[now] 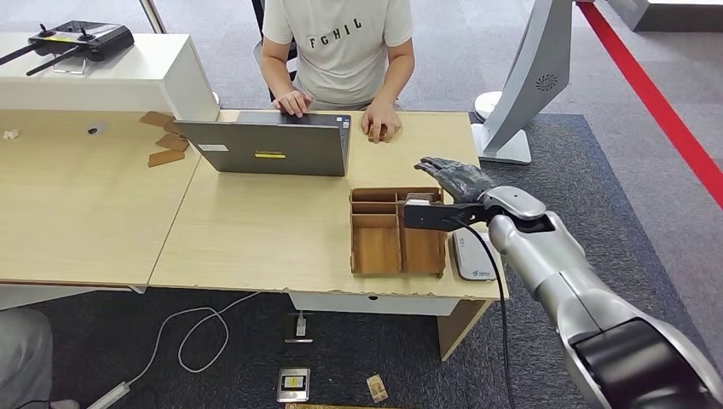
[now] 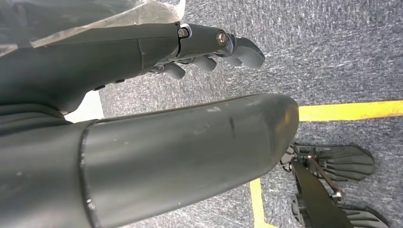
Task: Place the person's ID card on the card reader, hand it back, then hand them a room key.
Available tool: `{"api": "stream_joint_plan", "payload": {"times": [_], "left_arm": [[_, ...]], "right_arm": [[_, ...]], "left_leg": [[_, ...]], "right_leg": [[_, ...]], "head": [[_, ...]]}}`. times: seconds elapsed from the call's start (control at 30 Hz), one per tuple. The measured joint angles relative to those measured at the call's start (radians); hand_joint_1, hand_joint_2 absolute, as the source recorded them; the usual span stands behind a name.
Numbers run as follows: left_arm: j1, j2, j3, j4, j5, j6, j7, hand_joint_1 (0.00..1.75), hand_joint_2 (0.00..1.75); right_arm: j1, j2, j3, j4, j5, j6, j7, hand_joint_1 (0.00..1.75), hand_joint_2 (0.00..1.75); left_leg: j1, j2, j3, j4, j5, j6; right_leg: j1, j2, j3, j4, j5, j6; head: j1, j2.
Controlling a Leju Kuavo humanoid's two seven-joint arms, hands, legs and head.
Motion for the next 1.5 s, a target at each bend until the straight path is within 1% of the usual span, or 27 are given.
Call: {"api": "stream_joint_plan", "payload": {"times": [0.8,1.5], "left_arm": [[0.0,0.0,0.0,0.0,0.002,-0.002,-0.003,0.0,0.0],[0.0,-0.002,0.0,0.0,0.003,0.001,-0.003,0.0,0.0]], "right_arm": [[0.009,-0.004,0.002,-0.004,-0.004,-0.034,0.007,0.0,1.75],[0.009,0.018,0.002,-0.003,0.001,-0.041,0.007,0.0,1.75]], "left_leg": [[0.0,0.0,0.0,0.0,0.0,0.0],[0.0,0.0,0.0,0.0,0.0,0.0]], "right_leg": [[0.0,0.0,0.0,0.0,0.0,0.0],[0.0,0.0,0.0,0.0,0.0,0.0]], "head": [[0.0,0.0],[0.0,0.0]]}}
